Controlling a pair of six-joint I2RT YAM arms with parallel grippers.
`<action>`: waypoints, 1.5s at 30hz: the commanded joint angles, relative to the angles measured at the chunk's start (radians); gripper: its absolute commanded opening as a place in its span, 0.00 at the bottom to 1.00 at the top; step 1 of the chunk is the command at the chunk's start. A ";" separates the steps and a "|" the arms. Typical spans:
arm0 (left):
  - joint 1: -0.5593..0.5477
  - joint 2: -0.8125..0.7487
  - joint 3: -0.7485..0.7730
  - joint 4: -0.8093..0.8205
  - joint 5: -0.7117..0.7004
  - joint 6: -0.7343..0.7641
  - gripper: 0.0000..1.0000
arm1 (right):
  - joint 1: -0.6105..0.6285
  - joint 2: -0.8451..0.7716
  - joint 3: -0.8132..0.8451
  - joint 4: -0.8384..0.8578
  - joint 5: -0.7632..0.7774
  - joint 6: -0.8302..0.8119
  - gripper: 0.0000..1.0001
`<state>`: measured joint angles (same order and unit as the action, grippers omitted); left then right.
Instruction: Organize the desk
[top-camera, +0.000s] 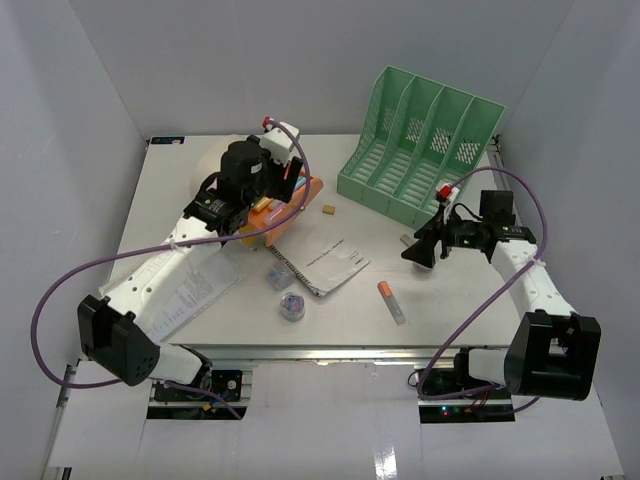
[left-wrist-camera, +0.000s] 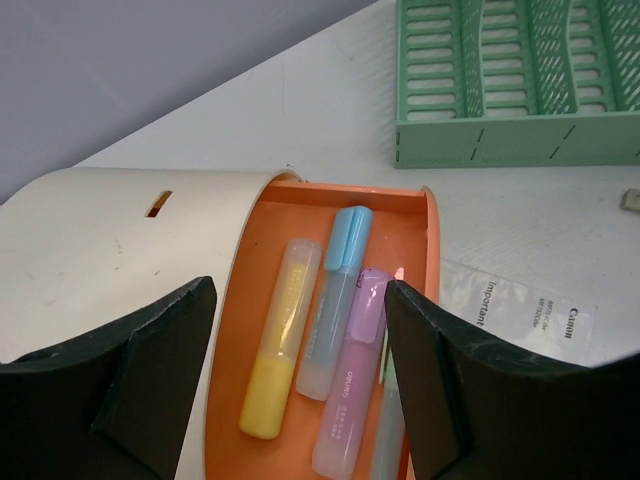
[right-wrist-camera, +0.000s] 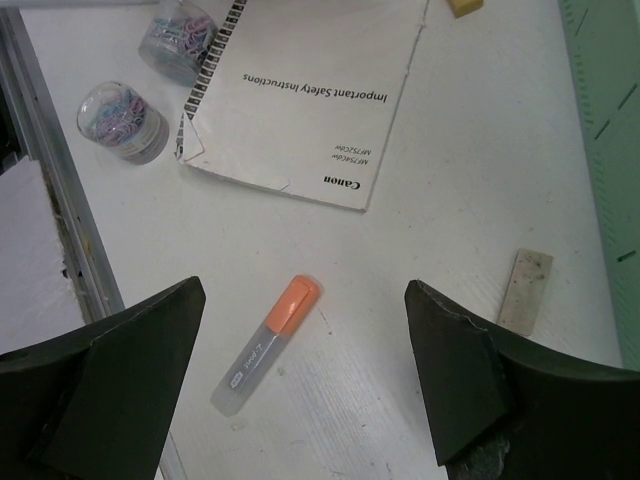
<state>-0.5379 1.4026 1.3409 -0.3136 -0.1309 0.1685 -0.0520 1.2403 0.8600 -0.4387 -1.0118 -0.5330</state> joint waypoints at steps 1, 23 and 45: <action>0.003 -0.177 -0.072 0.008 0.061 -0.057 0.81 | 0.165 0.054 0.070 -0.085 0.260 -0.017 0.87; 0.004 -0.901 -0.743 0.223 0.064 -0.124 0.98 | 0.591 0.270 -0.039 -0.096 0.903 0.187 0.74; 0.004 -0.898 -0.746 0.220 0.094 -0.127 0.98 | 0.630 0.335 -0.038 -0.109 0.932 0.176 0.38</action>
<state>-0.5377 0.5022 0.5953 -0.1032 -0.0582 0.0509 0.5610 1.5345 0.8372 -0.5171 -0.0490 -0.3687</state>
